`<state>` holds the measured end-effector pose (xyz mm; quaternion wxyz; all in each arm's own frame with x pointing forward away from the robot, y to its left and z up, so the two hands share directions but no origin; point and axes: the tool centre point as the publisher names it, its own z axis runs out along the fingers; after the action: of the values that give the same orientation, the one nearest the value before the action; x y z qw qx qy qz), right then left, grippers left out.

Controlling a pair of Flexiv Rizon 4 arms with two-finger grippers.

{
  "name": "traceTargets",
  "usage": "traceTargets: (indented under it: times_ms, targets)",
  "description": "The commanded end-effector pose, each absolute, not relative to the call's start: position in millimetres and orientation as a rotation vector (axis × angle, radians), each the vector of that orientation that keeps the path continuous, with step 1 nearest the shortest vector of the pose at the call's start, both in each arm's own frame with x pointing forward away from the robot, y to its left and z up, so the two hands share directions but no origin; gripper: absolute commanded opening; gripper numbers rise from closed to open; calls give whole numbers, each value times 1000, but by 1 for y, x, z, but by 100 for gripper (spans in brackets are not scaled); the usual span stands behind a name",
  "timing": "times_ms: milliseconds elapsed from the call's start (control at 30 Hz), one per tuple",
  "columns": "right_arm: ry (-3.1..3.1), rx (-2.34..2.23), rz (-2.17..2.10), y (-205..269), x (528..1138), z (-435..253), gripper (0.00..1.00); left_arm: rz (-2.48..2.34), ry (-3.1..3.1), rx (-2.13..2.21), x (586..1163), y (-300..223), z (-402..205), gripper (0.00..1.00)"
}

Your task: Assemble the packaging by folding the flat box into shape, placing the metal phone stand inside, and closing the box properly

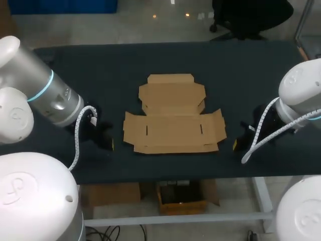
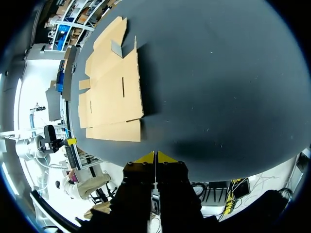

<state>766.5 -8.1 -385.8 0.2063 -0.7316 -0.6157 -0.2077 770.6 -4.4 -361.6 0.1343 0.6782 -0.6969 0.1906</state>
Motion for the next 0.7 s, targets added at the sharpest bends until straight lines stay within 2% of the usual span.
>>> traceTargets:
  times_ms: [33,700]
  targets:
    - [-1706,-2038,-568,-6,768,-393,0,560,-2013,1944,774,-6,-371,0]
    - [-1695,-1969,-578,13,774,-426,0,541,-2026,1827,780,-27,-390,0]
